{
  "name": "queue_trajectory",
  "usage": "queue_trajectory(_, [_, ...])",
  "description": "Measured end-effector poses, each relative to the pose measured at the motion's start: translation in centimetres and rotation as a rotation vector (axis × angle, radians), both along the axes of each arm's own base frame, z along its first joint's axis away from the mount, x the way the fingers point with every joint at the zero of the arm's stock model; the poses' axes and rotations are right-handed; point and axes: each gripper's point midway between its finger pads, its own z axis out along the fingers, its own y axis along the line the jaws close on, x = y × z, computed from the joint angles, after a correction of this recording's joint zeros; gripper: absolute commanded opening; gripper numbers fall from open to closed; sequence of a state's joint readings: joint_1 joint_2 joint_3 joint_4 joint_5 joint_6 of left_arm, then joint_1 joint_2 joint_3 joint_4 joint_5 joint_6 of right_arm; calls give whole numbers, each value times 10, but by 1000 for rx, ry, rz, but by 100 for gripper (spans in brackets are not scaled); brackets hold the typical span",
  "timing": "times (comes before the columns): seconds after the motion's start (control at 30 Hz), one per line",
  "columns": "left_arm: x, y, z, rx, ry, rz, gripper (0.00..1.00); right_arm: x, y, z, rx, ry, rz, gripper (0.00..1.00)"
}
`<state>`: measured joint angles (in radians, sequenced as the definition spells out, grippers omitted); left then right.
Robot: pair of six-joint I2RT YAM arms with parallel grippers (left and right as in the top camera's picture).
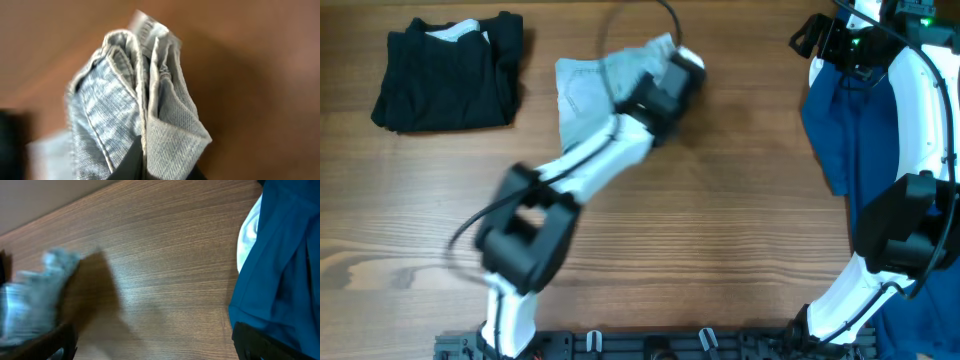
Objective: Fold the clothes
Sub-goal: 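Carry the folded jeans with the left gripper onto the black shirt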
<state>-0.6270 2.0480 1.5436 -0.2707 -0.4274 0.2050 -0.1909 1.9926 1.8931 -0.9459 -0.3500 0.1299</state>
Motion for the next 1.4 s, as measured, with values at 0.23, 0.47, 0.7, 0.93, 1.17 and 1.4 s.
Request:
queue_trajectory(0.23, [11, 135, 209, -176, -380, 227, 4, -2, 1, -1, 2, 11, 1, 100])
queue_trajectory(0.47, [27, 243, 222, 31, -409, 309, 4, -2, 14, -1, 2, 12, 27, 100])
queue_trajectory(0.7, [44, 341, 215, 223, -402, 248, 4, -1, 24, -2, 2, 12, 47, 100])
queue_trajectory(0.93, [67, 417, 162, 400, -338, 113, 4, -3, 40, -3, 4, 23, 79, 100])
queue_trajectory(1.17, [93, 429, 126, 468, -370, 2, 4, -4, 52, -3, 8, 25, 96, 99])
queue_trajectory(1.4, [71, 407, 51, 362, -101, -107, 34, -3, 53, -2, 11, 23, 93, 100])
